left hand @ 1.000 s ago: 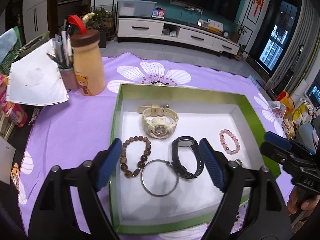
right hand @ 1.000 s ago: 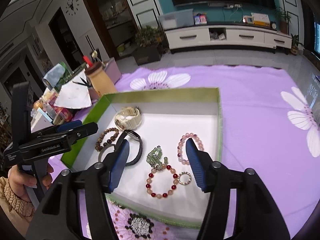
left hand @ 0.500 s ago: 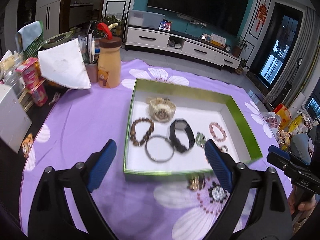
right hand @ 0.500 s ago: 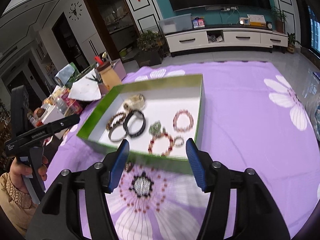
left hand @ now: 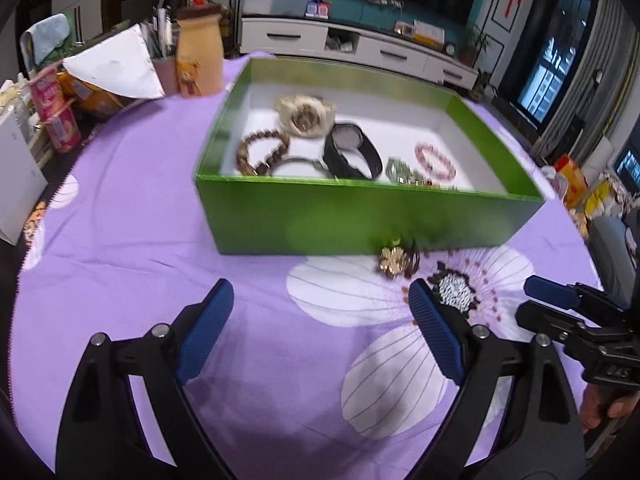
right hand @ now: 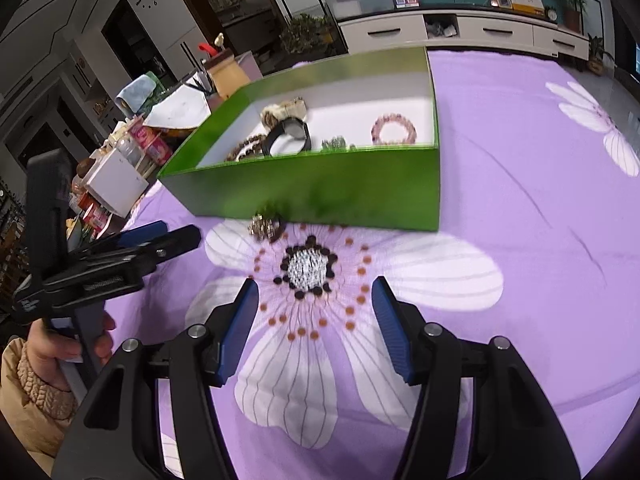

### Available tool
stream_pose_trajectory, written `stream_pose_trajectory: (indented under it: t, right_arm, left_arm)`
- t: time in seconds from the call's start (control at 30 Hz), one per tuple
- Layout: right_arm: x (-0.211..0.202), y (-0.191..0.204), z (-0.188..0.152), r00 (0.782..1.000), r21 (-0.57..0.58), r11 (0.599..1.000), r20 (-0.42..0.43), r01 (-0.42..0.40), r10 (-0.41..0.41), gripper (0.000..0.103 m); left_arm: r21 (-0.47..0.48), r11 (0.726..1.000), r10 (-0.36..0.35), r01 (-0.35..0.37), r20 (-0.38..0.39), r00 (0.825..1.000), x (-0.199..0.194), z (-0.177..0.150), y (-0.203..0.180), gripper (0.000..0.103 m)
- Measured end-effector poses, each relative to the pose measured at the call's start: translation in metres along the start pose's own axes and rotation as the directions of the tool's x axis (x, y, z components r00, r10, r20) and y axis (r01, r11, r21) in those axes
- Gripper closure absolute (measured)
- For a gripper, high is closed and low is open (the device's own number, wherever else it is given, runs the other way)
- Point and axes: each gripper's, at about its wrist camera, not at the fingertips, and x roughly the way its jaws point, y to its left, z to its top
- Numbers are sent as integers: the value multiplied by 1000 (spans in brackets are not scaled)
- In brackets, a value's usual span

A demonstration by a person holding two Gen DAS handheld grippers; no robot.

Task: Organize jewelry
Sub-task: 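Grasp the gold flower brooch with the left tool while the right tool grasps the small dark ring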

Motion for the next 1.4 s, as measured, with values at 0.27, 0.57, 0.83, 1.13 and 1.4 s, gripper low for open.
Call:
stream_pose_trajectory:
  t: [0.27,0.57,0.83,1.13,1.4]
  right_arm:
    - [3,-8,-2,1000,16,1000,-7,-3,3,44]
    - [8,-13,1,1000,24,1000,-13,-6,6,44]
    - [12,-13,2,1000,24,1000,-17,-5,6,44]
    - [18,-4,6,1000,-2,1000,-25,-11,11,44]
    - [39,20,14,999,-70,997,-46,-15,12,44]
  left_arm:
    - [59,998,-7,9,-33,999,28,3,-17,38]
    - [121,992,-42,47,-40,998,38,7,-35,52]
    - [122,989,-78,82,-42,996,40,8,-40,77]
    - [110,989,-97,100,-32,995,37,5,-36,81]
    - [28,996,-80,80,3,997,12,0,-3,81]
